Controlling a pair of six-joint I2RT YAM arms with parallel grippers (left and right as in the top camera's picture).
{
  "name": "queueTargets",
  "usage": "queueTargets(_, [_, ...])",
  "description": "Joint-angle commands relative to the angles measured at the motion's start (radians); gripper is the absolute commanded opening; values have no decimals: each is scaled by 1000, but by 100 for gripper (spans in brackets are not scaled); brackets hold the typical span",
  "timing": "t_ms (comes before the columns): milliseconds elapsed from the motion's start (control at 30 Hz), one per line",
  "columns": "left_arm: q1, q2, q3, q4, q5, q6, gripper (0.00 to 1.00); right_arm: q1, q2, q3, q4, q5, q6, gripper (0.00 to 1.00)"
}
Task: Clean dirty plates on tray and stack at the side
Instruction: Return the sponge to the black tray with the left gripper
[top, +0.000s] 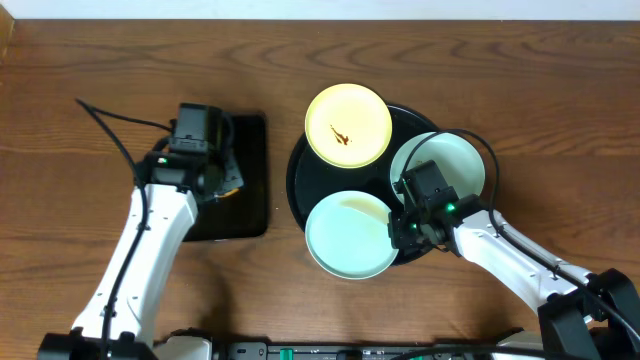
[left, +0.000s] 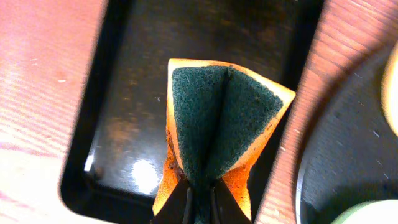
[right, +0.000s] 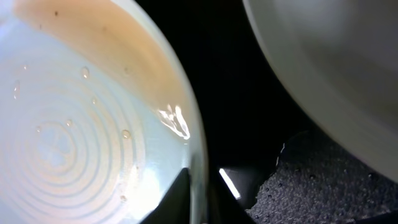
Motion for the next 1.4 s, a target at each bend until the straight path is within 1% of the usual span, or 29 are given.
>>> queueTargets(0, [48, 55, -9, 6, 8, 49, 8, 13, 4, 0, -1, 7, -5, 3])
queueTargets(100, [79, 122, -9, 36, 136, 125, 8, 13, 4, 0, 1, 8, -5, 2])
queueTargets(333, [184, 278, -9, 129, 506, 219, 8, 13, 4, 0, -1, 7, -5, 1])
queueTargets(467, [241, 351, -9, 143, 576, 220, 8, 13, 4, 0, 0, 7, -5, 1])
queueTargets(567, [282, 395, -9, 138, 568, 246, 8, 13, 4, 0, 0, 7, -5, 1])
queueTargets(733, [345, 408, -8, 105, 415, 253, 8, 13, 4, 0, 0, 7, -5, 1])
queueTargets(900, [360, 359, -2, 89, 413, 249, 7, 13, 4, 0, 0, 7, -5, 1])
queueTargets(1000, [325, 298, -2, 88, 435, 258, 7, 13, 4, 0, 3, 7, -5, 1])
queueTargets(1100, [276, 255, -2, 82, 408, 260, 8, 13, 4, 0, 3, 7, -5, 1])
queueTargets(1233, [202, 252, -10, 74, 287, 256, 8, 13, 4, 0, 3, 7, -5, 3])
queueTargets(1300, [147, 259, -32, 76, 164, 248, 8, 13, 4, 0, 1, 6, -5, 6])
queueTargets(1367, [126, 270, -40, 76, 127, 248, 8, 13, 4, 0, -1, 6, -5, 6])
